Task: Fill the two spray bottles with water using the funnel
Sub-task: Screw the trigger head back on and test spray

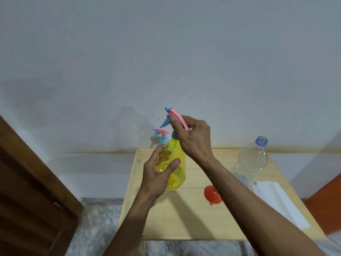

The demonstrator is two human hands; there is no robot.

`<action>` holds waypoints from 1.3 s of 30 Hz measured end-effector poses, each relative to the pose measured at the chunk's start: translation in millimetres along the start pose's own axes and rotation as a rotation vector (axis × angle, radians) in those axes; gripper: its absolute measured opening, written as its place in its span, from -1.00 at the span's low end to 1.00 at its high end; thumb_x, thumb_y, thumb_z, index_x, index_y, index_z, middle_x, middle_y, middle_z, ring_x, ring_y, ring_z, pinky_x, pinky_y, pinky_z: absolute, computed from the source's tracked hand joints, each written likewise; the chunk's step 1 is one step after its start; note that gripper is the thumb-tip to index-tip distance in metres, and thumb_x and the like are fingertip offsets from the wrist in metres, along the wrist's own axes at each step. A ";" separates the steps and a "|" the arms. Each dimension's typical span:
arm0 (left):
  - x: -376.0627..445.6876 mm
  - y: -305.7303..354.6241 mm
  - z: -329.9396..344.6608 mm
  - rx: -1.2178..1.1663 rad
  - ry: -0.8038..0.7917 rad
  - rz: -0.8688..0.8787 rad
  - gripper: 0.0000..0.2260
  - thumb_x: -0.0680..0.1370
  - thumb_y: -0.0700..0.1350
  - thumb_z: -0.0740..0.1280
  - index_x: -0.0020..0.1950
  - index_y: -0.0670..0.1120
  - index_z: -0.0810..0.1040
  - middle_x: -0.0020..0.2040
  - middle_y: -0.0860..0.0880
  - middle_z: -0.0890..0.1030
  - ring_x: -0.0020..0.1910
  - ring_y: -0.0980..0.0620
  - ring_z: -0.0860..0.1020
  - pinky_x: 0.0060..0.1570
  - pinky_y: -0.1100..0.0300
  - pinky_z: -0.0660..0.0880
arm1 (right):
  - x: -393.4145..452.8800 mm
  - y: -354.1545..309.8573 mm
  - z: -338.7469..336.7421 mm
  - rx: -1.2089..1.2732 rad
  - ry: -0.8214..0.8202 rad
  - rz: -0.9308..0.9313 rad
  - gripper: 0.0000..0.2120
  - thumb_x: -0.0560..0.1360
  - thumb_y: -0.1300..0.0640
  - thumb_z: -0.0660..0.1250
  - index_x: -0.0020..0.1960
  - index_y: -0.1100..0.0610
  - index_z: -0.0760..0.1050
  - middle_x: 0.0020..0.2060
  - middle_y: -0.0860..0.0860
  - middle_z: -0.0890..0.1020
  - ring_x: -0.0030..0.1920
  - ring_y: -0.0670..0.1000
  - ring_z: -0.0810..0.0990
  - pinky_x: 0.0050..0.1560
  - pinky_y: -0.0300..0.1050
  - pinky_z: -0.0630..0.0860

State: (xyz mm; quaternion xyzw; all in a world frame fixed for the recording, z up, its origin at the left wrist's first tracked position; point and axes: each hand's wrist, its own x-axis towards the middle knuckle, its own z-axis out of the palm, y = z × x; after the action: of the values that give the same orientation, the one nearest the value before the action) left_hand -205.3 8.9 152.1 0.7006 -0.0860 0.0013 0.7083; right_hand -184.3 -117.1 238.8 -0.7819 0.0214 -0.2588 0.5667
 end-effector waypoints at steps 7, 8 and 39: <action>-14.3 -2.7 0.0 -0.108 -0.110 -0.040 -0.53 0.41 -0.02 0.51 0.30 0.11 0.53 0.15 0.10 0.67 0.17 0.12 0.61 0.00 0.30 0.55 | -19.7 6.6 0.7 0.045 -0.045 0.050 -0.75 0.59 -0.09 0.37 0.24 -0.10 0.64 -0.03 -0.22 0.70 -0.03 -0.17 0.63 0.07 -0.16 0.55; -18.3 -4.5 0.9 -0.114 -0.120 -0.045 -0.52 0.41 -0.04 0.53 0.31 0.08 0.53 0.17 0.07 0.67 0.18 0.11 0.61 0.01 0.28 0.54 | -23.1 7.6 -0.8 0.047 -0.071 0.070 -0.74 0.60 -0.08 0.36 0.27 -0.09 0.62 -0.07 -0.26 0.69 -0.08 -0.19 0.60 0.08 -0.13 0.55; -263.3 -14.7 78.7 0.131 -0.119 -0.150 -0.65 0.49 0.11 0.46 0.26 0.14 0.57 0.25 0.12 0.63 0.24 0.25 0.56 0.23 0.19 0.52 | -241.5 0.8 -176.6 0.206 0.153 0.372 -0.77 0.64 0.01 0.29 -0.02 0.14 0.61 -0.19 -0.01 0.70 -0.20 0.06 0.74 -0.14 0.02 0.56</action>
State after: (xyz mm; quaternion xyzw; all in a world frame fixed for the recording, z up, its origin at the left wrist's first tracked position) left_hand -472.3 -38.3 105.3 0.7488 -0.0747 -0.0879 0.6527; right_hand -468.8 -193.1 185.6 -0.6805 0.1815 -0.2090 0.6784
